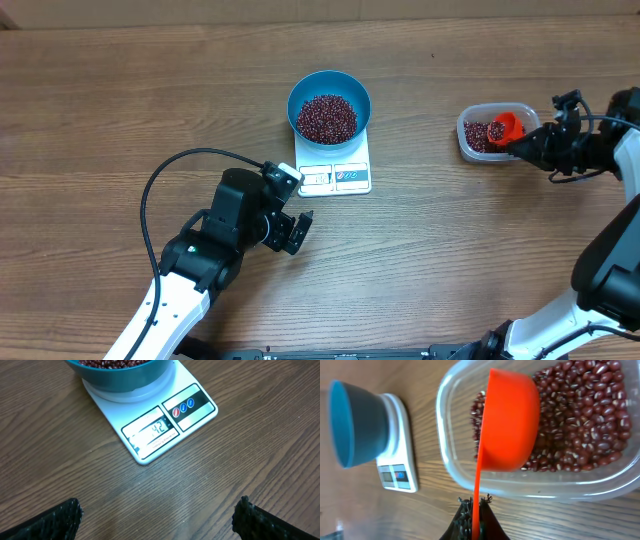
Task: Scoop item into bowl and weigh 150g on scale
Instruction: 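Lower the scoop into the beans and drag it to fill, then lift the filled scoop and carry it over the blue bowl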
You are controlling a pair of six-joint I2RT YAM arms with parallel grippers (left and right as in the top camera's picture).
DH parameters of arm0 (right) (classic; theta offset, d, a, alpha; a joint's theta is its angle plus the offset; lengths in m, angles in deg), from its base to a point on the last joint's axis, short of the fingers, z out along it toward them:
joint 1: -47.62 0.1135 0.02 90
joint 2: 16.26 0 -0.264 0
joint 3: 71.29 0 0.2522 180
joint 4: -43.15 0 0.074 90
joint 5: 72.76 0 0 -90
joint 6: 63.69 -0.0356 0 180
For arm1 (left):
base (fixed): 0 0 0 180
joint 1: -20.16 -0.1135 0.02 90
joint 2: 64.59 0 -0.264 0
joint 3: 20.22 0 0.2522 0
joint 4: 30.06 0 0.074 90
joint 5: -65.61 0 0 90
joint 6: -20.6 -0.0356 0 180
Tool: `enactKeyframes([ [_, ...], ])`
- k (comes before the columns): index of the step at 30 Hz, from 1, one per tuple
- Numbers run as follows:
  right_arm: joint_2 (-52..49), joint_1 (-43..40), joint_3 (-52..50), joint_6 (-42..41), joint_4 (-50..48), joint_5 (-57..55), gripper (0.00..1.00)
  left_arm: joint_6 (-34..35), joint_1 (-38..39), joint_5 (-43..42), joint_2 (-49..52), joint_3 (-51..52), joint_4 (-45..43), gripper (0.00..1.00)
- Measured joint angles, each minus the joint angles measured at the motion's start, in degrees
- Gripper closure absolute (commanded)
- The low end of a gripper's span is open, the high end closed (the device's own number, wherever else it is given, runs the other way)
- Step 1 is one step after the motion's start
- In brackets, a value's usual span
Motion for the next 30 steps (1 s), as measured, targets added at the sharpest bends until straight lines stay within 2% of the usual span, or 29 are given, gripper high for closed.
enactKeyframes([
  [21,0.0,-2.0,3.9,4.5,8.5,9.3,0.96,0.0,0.0,0.0,0.0,0.0,0.0,0.0],
  [30,0.0,3.6,4.0,6.5,9.8,14.2,0.96,0.0,0.0,0.0,0.0,0.0,0.0,0.0],
])
